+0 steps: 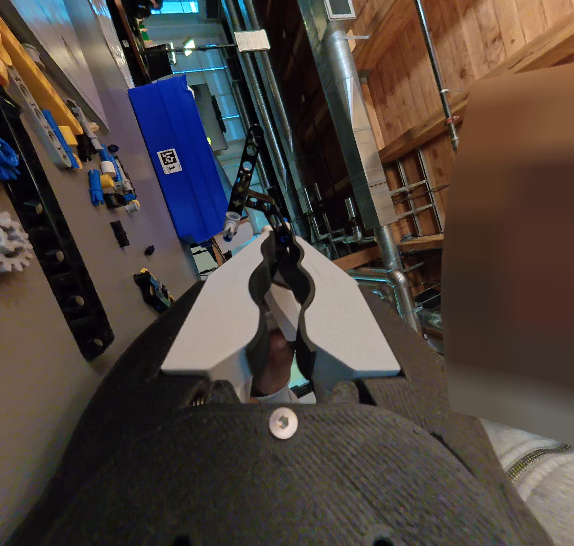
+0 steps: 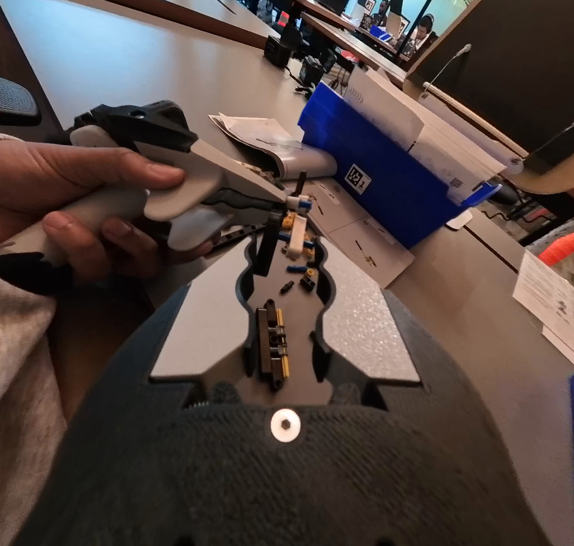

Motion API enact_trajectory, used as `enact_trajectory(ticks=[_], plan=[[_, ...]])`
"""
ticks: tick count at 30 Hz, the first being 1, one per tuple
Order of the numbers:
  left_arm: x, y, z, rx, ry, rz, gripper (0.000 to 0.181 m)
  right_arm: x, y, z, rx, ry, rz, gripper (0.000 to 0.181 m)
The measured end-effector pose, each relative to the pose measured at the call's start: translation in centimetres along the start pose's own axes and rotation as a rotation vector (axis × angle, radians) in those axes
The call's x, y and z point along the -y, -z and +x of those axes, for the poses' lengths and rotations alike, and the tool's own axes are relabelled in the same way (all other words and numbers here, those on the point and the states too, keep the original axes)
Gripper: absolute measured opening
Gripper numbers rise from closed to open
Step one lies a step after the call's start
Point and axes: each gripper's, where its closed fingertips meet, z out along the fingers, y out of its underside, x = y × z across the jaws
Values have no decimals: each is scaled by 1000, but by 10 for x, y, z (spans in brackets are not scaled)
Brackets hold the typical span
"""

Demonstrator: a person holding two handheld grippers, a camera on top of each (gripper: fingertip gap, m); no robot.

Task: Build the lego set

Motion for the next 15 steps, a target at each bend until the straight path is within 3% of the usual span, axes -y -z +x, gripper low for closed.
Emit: enact_trajectory(ticks=[1,10,15], plan=[[1,0,0,3,-1,5,7,0,-1,0,-8,4,-3,35],[4,1,1,-4,29,28,8,5,1,6,-97,76,5,31],[2,0,-1,5,27,17,7,6,1,3,-73,104,18,32]])
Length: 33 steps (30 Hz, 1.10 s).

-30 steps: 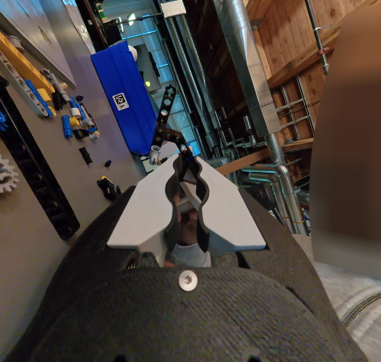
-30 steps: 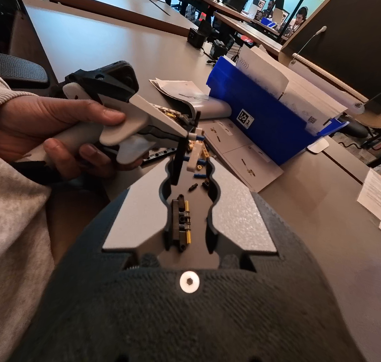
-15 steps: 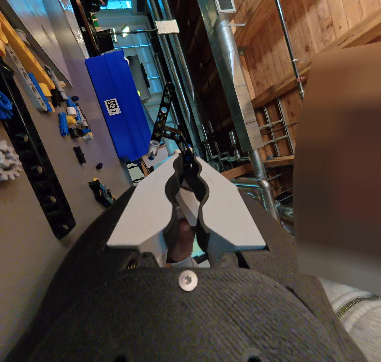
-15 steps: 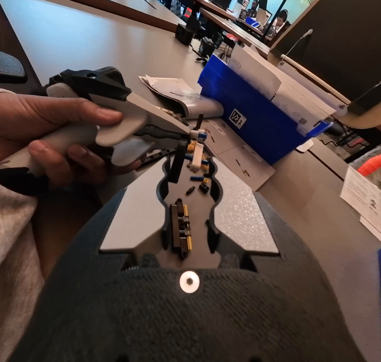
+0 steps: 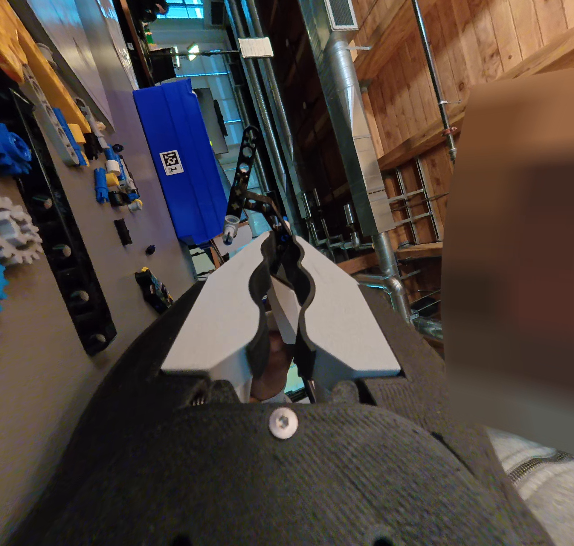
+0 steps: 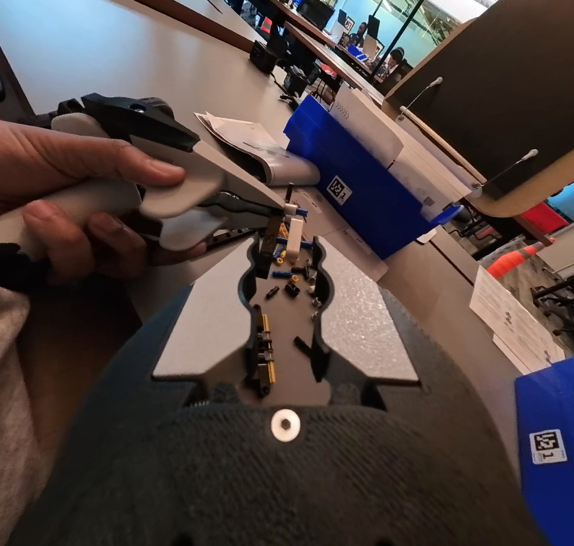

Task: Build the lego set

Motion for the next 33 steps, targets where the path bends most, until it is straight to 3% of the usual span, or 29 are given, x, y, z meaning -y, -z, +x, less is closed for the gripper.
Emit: enact_trajectory(ticks=[14,33], plan=[[-2,-1,2,-24,27,0,8,4,4,2,-54,103,17,30],[-6,-4,8,-64,6,-25,8,12,8,3,-73,86,54,28]])
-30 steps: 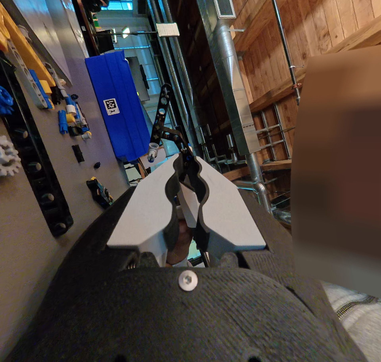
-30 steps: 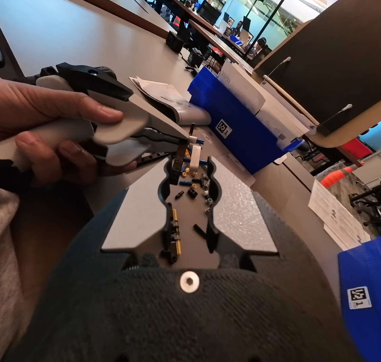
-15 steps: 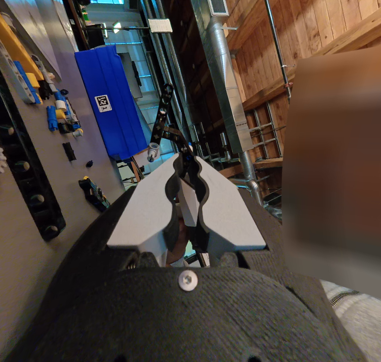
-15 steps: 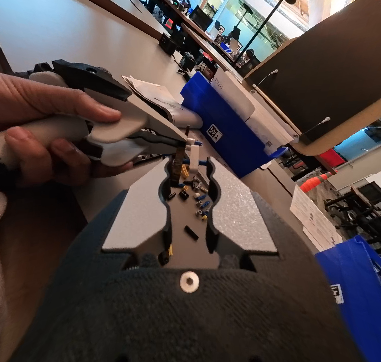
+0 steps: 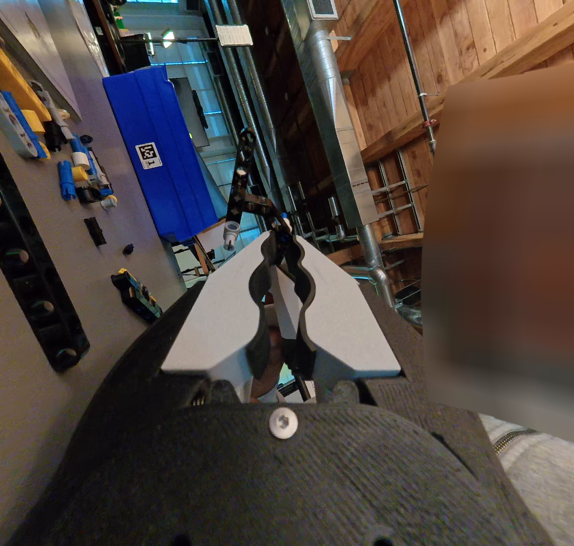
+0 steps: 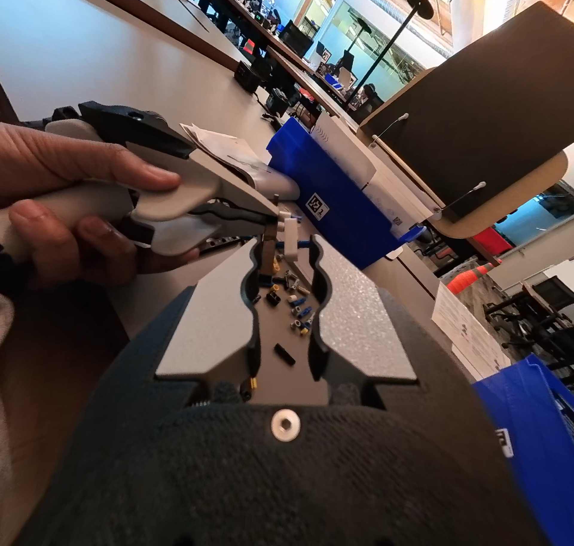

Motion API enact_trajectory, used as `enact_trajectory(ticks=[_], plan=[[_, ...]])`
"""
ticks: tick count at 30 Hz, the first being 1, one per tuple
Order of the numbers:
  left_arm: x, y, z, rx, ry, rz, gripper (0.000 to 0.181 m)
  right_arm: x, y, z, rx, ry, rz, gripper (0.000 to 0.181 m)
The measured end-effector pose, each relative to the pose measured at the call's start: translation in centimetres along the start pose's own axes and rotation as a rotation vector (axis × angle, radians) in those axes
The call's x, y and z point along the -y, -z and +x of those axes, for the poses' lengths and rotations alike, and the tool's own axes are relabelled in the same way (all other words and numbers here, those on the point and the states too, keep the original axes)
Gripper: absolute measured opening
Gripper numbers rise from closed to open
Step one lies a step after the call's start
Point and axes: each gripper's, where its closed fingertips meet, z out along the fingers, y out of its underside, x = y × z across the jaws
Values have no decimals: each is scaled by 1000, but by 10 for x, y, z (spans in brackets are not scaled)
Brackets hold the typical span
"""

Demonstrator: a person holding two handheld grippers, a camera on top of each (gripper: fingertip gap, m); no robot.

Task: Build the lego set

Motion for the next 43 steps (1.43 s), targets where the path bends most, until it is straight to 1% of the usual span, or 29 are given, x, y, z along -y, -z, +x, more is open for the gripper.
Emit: enact_trajectory(ticks=[6,12,25,30,38,43], plan=[[0,0,3,-14,-9,1,8,1,0,0,13,-54,5,29],[-2,-2,6,-36,-5,-15,8,4,3,2,43,-128,47,29],[-3,-3,7,-44,-11,-16,8,12,5,1,29,-108,67,27],[-4,-4,11,-71,-14,-24,8,11,5,2,45,-164,55,30],[-6,-5,9,-58,-13,-28,8,11,7,2,34,-131,47,29],[-7,-5,13,-81,-17,-34,8,16,9,2,41,-144,75,29]])
